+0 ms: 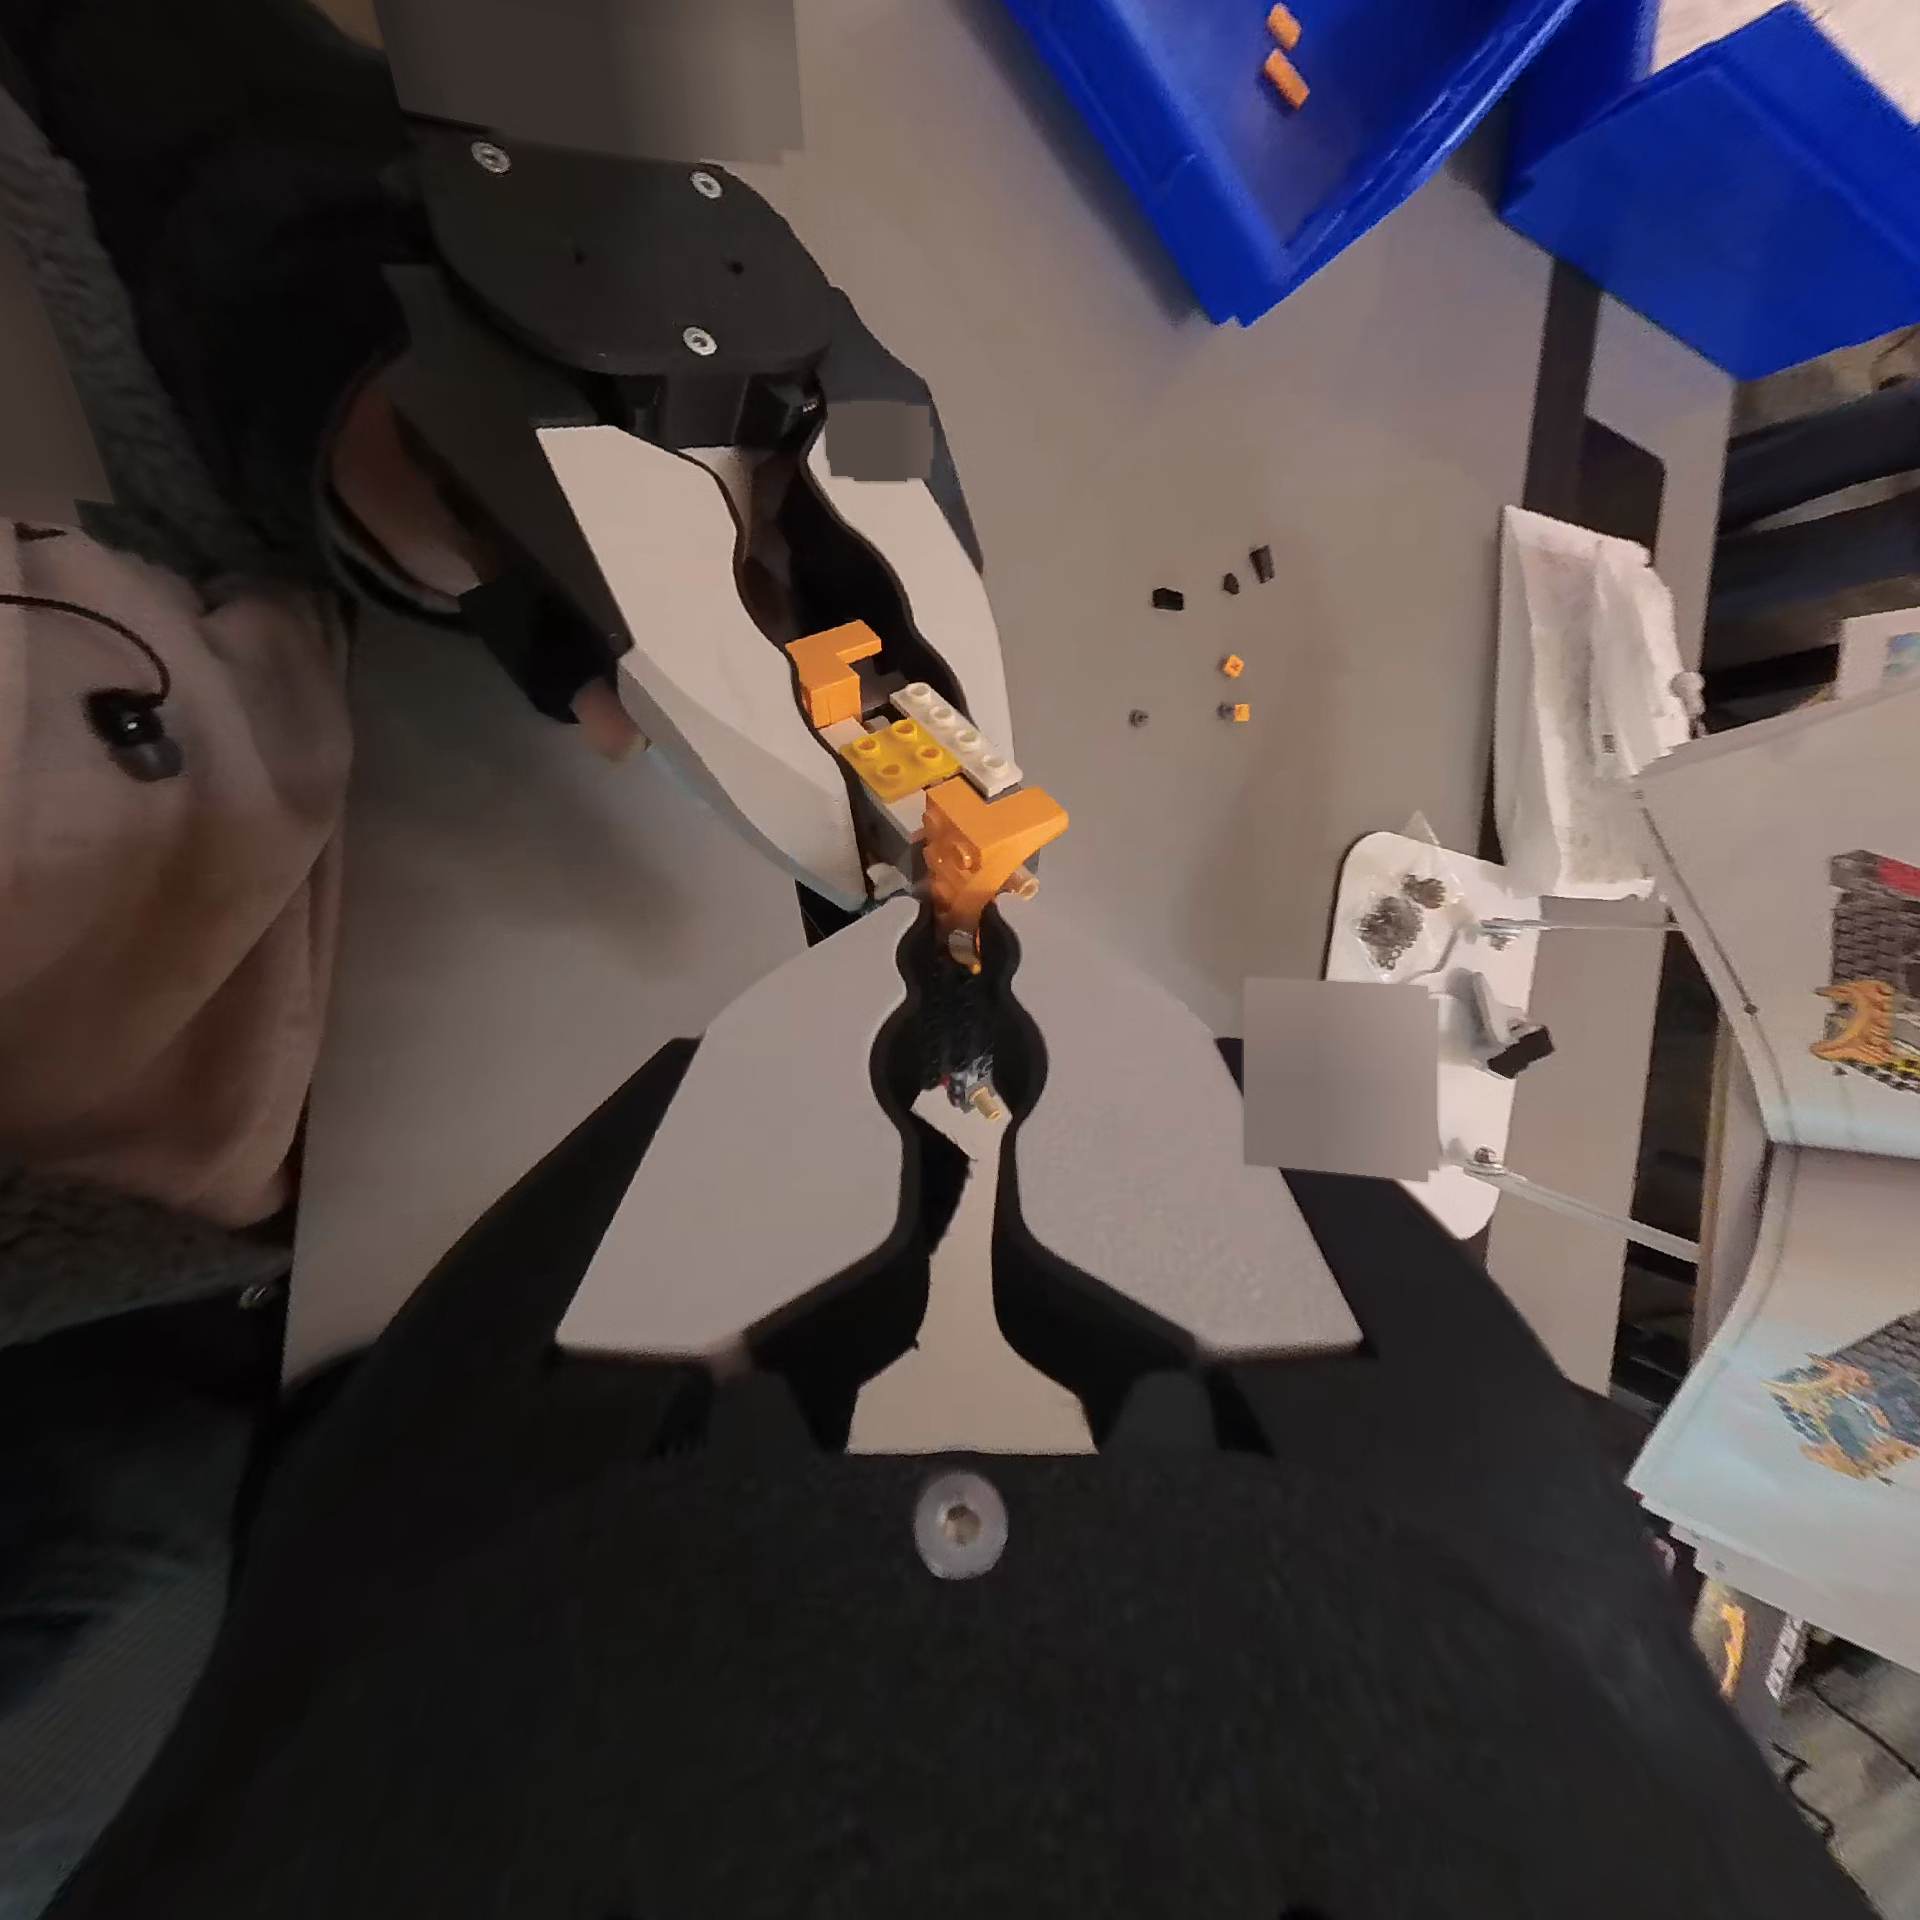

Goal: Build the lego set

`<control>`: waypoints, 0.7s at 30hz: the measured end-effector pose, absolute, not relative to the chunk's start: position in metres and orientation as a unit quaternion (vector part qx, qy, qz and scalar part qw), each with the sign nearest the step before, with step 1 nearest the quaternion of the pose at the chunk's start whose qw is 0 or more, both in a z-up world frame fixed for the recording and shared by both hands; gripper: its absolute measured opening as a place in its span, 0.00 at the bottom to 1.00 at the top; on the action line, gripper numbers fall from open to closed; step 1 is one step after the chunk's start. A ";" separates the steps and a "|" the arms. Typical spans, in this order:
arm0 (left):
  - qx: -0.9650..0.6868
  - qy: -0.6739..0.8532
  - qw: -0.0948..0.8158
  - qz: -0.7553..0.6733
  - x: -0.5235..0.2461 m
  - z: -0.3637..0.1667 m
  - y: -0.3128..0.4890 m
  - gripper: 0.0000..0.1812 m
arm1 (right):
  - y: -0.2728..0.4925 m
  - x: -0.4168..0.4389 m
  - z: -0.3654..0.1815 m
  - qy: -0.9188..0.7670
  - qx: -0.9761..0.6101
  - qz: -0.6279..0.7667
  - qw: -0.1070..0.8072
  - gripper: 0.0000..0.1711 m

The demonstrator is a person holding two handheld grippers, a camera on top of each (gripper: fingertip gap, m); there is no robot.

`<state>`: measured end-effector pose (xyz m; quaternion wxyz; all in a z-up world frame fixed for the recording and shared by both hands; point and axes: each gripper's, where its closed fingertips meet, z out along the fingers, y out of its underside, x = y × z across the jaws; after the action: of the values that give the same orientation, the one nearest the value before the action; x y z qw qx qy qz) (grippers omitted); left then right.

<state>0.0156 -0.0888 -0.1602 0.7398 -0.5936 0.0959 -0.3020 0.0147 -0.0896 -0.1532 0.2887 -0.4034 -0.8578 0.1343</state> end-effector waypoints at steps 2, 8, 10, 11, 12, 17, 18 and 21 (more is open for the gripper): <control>-0.593 0.097 0.743 -0.295 0.014 -0.159 -0.089 0.17 | -0.090 0.013 -0.152 -0.851 -0.401 0.130 0.313 0.04; -0.593 0.107 0.756 -0.257 0.012 -0.156 -0.092 0.17 | -0.091 0.009 -0.149 -0.821 -0.403 0.136 0.380 0.04; -0.592 0.111 0.760 -0.242 0.011 -0.154 -0.092 0.17 | -0.091 0.008 -0.147 -0.813 -0.400 0.138 0.401 0.04; -0.592 0.114 0.763 -0.234 0.010 -0.154 -0.093 0.17 | -0.091 0.008 -0.147 -0.810 -0.397 0.139 0.409 0.05; -0.592 0.118 0.765 -0.225 0.010 -0.153 -0.093 0.17 | -0.092 0.008 -0.146 -0.807 -0.394 0.141 0.417 0.05; -0.591 0.134 0.774 -0.186 0.009 -0.150 -0.095 0.17 | -0.093 0.007 -0.142 -0.793 -0.378 0.151 0.453 0.05; -0.591 0.137 0.775 -0.179 0.009 -0.149 -0.096 0.17 | -0.093 0.007 -0.142 -0.791 -0.374 0.154 0.460 0.05; -0.591 0.144 0.777 -0.164 0.010 -0.149 -0.096 0.17 | -0.094 0.007 -0.141 -0.785 -0.366 0.159 0.474 0.05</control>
<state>0.0095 -0.0961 -0.1490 0.7765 -0.5910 0.1441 -0.1642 0.0073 -0.0937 -0.1412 0.4745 -0.3663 -0.7846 0.1586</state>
